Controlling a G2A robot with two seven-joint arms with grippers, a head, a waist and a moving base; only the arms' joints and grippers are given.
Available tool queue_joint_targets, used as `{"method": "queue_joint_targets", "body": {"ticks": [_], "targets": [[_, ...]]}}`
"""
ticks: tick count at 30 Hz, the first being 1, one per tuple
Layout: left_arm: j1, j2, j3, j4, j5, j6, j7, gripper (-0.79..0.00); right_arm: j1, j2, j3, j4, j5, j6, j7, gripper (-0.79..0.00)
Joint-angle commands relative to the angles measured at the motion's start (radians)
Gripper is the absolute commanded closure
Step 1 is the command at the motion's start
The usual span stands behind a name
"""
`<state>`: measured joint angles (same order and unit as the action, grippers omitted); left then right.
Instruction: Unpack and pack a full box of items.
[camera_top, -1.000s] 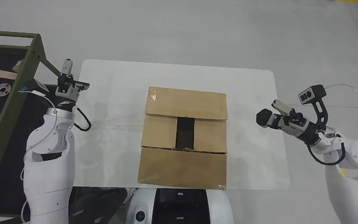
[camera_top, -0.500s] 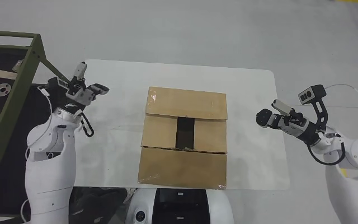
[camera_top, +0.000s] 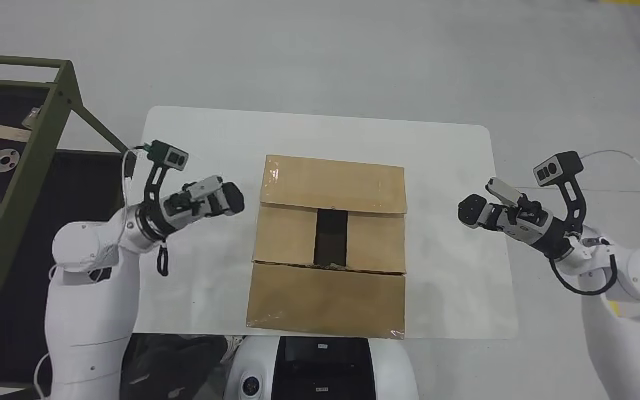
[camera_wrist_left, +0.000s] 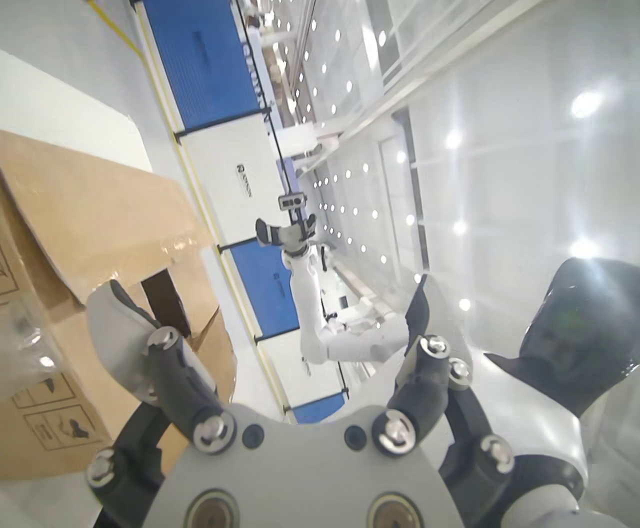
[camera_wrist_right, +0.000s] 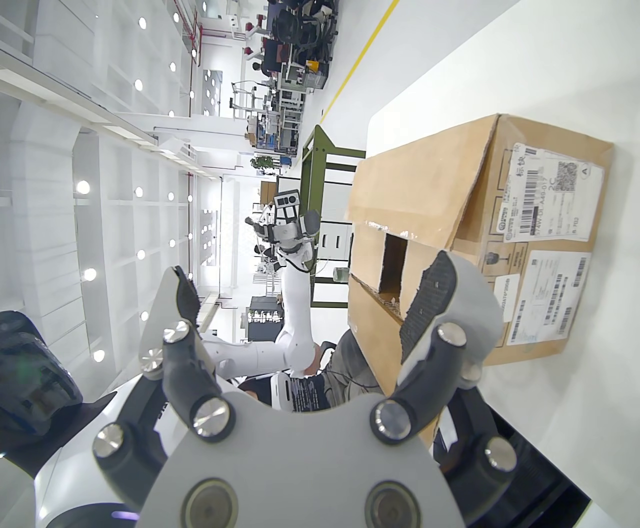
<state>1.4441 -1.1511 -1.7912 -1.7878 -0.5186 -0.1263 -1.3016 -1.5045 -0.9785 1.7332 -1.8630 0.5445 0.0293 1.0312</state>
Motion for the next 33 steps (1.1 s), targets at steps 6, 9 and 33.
{"method": "queue_joint_targets", "body": {"ticks": [6, 9, 33], "targets": [[-0.034, 0.008, 0.012, 0.027, -0.009, 0.025, -0.064, -0.785, 0.0, 0.0, 0.0, 0.0, 0.0, 0.0, 0.0, -0.785], [-0.034, 0.008, 0.012, 0.027, -0.009, 0.025, -0.064, -0.785, 0.0, 0.0, 0.0, 0.0, 0.0, 0.0, 0.0, -0.785], [-0.078, 0.027, 0.08, 0.082, -0.006, 0.063, -0.169, -0.785, 0.0, 0.0, 0.0, 0.0, 0.0, 0.0, 0.0, -0.785]]}}
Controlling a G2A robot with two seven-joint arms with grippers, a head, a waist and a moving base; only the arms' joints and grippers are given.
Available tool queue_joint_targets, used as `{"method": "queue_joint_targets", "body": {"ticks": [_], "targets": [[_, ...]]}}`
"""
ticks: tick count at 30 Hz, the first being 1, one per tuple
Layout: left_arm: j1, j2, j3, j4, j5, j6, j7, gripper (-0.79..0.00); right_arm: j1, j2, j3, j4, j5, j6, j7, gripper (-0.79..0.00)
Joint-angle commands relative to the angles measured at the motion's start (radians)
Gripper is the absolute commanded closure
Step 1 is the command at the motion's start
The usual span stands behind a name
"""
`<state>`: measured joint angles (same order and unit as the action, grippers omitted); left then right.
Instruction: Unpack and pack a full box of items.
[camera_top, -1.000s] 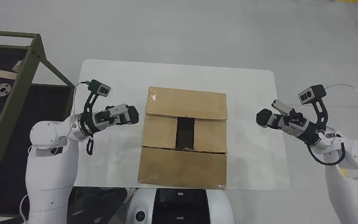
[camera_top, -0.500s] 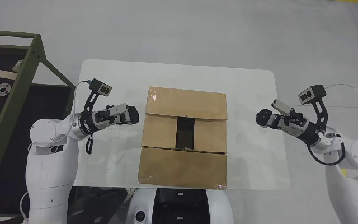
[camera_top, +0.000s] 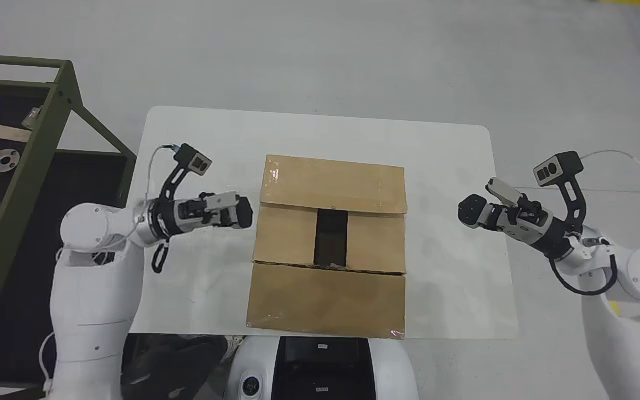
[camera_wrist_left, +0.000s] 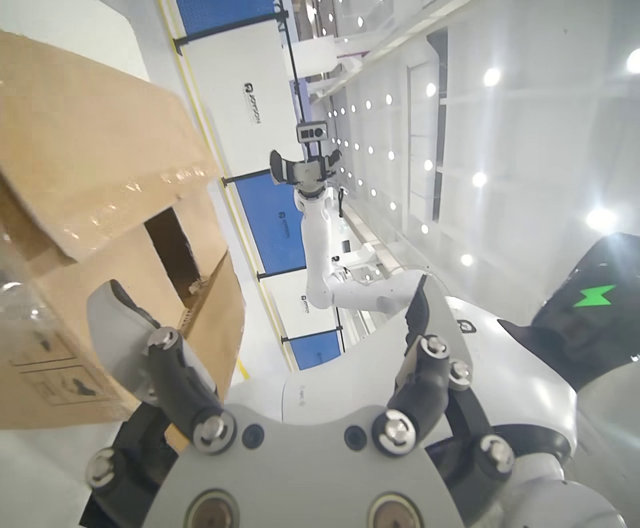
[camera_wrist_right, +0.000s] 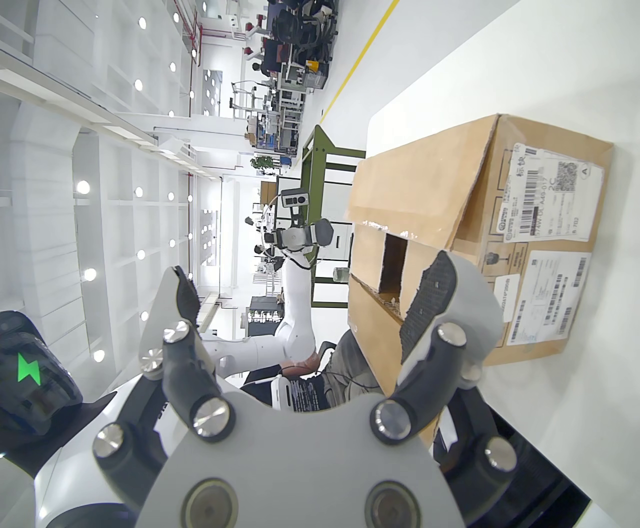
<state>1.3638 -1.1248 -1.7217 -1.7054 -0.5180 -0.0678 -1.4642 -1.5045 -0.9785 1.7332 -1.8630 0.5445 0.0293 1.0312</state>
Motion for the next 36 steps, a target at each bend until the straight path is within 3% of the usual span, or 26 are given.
{"method": "queue_joint_targets", "body": {"ticks": [1, 10, 24, 31, 36], "targets": [[0.006, 0.0, 0.023, 0.0, -0.015, 0.011, -0.007, -0.785, 0.0, 0.0, 0.0, 0.0, 0.0, 0.0, 0.0, -0.785], [0.028, 0.0, 0.139, -0.025, 0.03, -0.029, 0.041, -0.785, 0.0, 0.0, 0.0, 0.0, 0.0, 0.0, 0.0, -0.785], [0.01, 0.022, 0.112, 0.09, 0.002, 0.043, 0.064, -0.785, 0.0, 0.0, 0.0, 0.0, 0.0, 0.0, 0.0, -0.785], [-0.016, 0.023, 0.141, 0.107, 0.062, -0.006, 0.198, -0.785, 0.0, 0.0, 0.0, 0.0, 0.0, 0.0, 0.0, -0.785], [-0.044, 0.022, 0.158, 0.134, 0.012, 0.0, 0.239, -0.785, 0.0, 0.0, 0.0, 0.0, 0.0, 0.0, 0.0, -0.785]]}}
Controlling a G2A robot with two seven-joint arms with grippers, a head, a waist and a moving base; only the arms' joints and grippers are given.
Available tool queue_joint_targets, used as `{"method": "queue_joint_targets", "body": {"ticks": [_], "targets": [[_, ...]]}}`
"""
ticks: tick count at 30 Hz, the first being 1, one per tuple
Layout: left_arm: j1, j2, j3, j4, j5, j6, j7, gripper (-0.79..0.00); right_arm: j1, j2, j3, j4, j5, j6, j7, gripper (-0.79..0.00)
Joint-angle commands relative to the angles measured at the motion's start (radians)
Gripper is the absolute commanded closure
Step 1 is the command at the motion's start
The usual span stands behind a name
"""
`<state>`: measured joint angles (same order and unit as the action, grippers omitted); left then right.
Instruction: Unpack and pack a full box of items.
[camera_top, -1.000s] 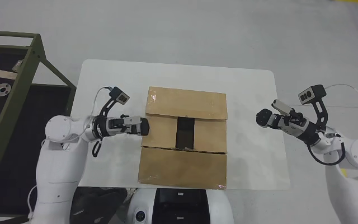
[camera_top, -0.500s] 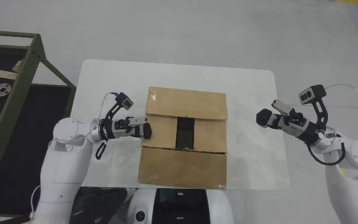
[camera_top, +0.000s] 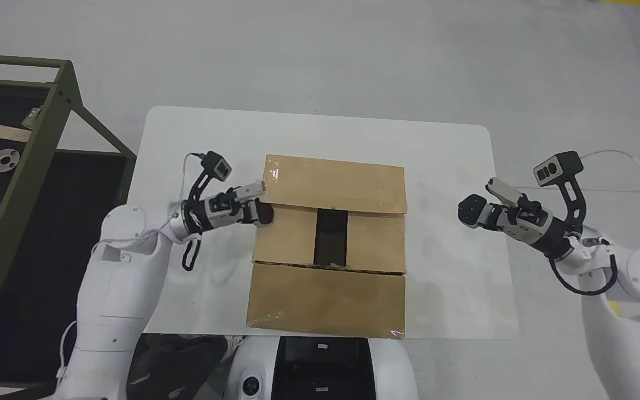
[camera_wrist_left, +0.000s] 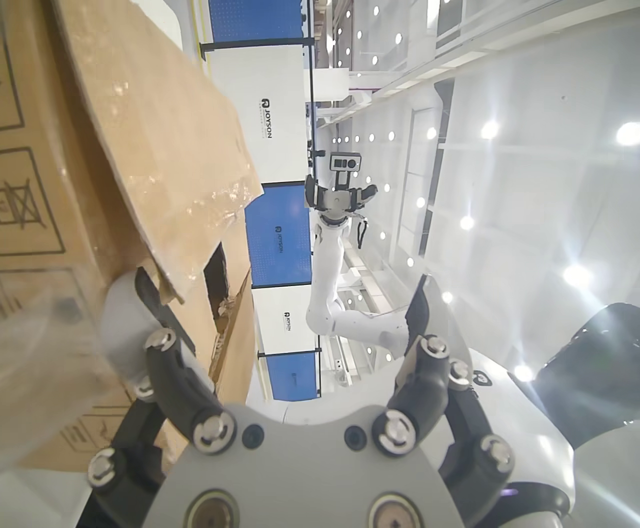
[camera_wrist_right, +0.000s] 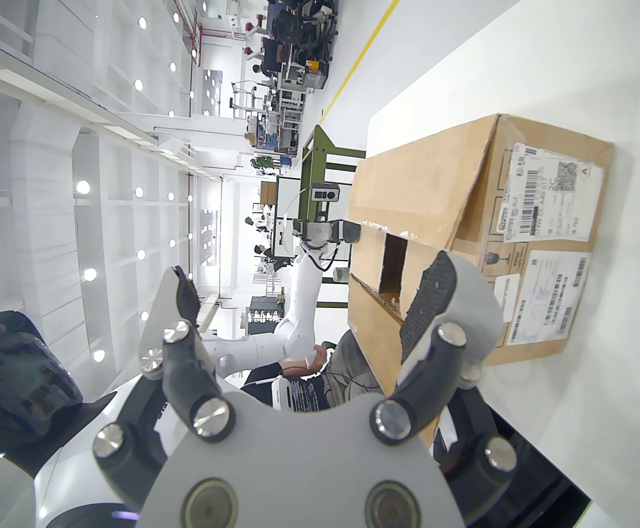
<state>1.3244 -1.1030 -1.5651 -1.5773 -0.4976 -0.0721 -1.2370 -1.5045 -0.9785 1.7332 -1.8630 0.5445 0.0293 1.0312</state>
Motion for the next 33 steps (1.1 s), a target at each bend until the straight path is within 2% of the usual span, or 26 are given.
{"method": "queue_joint_targets", "body": {"ticks": [1, 10, 18, 23, 33], "targets": [[-0.01, 0.0, 0.003, 0.011, -0.011, 0.01, 0.024, -0.785, 0.0, 0.0, 0.0, 0.0, 0.0, 0.0, 0.0, -0.785], [-0.066, -0.001, 0.034, 0.038, -0.061, 0.019, 0.063, -0.785, 0.0, 0.0, 0.0, 0.0, 0.0, 0.0, 0.0, -0.785], [-0.121, -0.001, 0.054, 0.025, -0.092, 0.019, 0.08, -0.785, 0.0, 0.0, 0.0, 0.0, 0.0, 0.0, 0.0, -0.785], [-0.184, -0.002, 0.082, 0.037, -0.092, 0.036, 0.103, -0.785, 0.0, 0.0, 0.0, 0.0, 0.0, 0.0, 0.0, -0.785], [-0.312, -0.012, 0.153, 0.123, -0.145, 0.059, 0.113, -0.785, 0.0, 0.0, 0.0, 0.0, 0.0, 0.0, 0.0, -0.785]]}}
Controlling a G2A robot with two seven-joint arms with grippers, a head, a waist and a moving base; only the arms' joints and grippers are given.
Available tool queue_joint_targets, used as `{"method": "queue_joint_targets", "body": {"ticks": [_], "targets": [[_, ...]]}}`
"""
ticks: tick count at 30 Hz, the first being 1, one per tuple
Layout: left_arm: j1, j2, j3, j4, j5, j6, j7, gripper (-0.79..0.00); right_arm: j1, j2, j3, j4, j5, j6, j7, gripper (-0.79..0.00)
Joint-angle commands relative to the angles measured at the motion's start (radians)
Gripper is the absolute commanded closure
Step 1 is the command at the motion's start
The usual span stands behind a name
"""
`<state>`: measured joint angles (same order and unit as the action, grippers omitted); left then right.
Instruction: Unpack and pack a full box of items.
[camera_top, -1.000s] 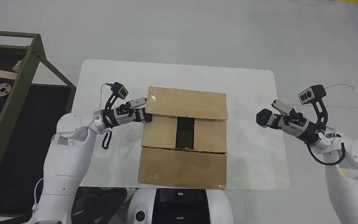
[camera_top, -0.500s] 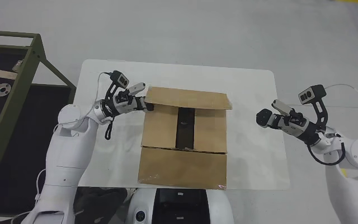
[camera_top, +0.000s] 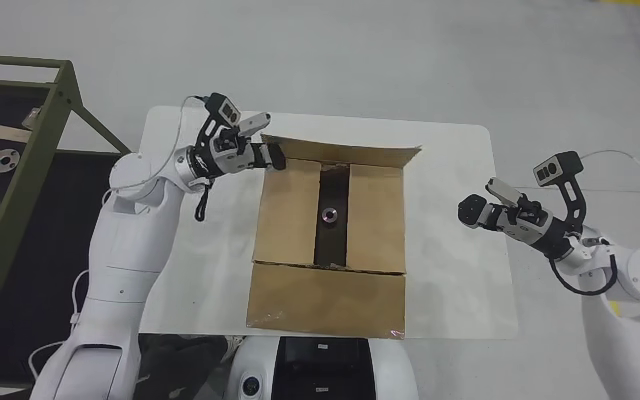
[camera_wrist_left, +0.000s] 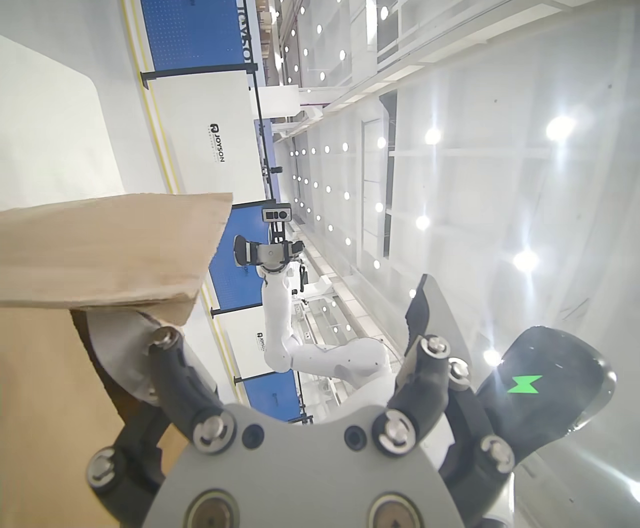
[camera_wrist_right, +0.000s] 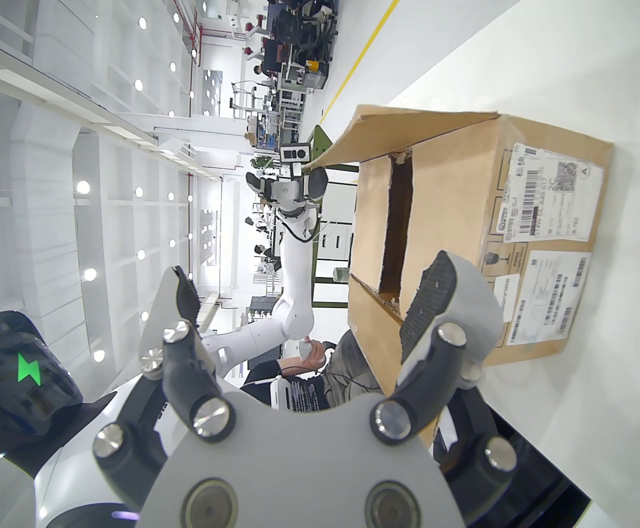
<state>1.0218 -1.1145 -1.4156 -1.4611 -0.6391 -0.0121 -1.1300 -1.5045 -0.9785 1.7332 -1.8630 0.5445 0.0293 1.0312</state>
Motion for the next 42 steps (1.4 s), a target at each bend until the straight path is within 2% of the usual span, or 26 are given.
{"method": "queue_joint_targets", "body": {"ticks": [1, 8, 22, 28, 34, 42], "targets": [[-0.021, -0.002, 0.009, 0.015, -0.006, -0.001, 0.013, -0.785, 0.0, 0.0, 0.0, 0.0, 0.0, 0.0, 0.0, -0.785], [-0.095, -0.008, 0.052, 0.076, 0.019, 0.005, 0.063, -0.785, 0.0, 0.0, 0.0, 0.0, 0.0, 0.0, 0.0, -0.785], [-0.189, -0.018, 0.116, 0.189, 0.126, 0.024, 0.216, -0.785, 0.0, 0.0, 0.0, 0.0, 0.0, 0.0, 0.0, -0.785], [-0.235, -0.031, 0.167, 0.244, 0.134, 0.087, 0.283, -0.785, 0.0, 0.0, 0.0, 0.0, 0.0, 0.0, 0.0, -0.785], [-0.264, -0.039, 0.208, 0.261, 0.193, 0.131, 0.365, -0.785, 0.0, 0.0, 0.0, 0.0, 0.0, 0.0, 0.0, -0.785], [-0.287, -0.045, 0.253, 0.287, 0.271, 0.193, 0.4, -0.785, 0.0, 0.0, 0.0, 0.0, 0.0, 0.0, 0.0, -0.785]]}}
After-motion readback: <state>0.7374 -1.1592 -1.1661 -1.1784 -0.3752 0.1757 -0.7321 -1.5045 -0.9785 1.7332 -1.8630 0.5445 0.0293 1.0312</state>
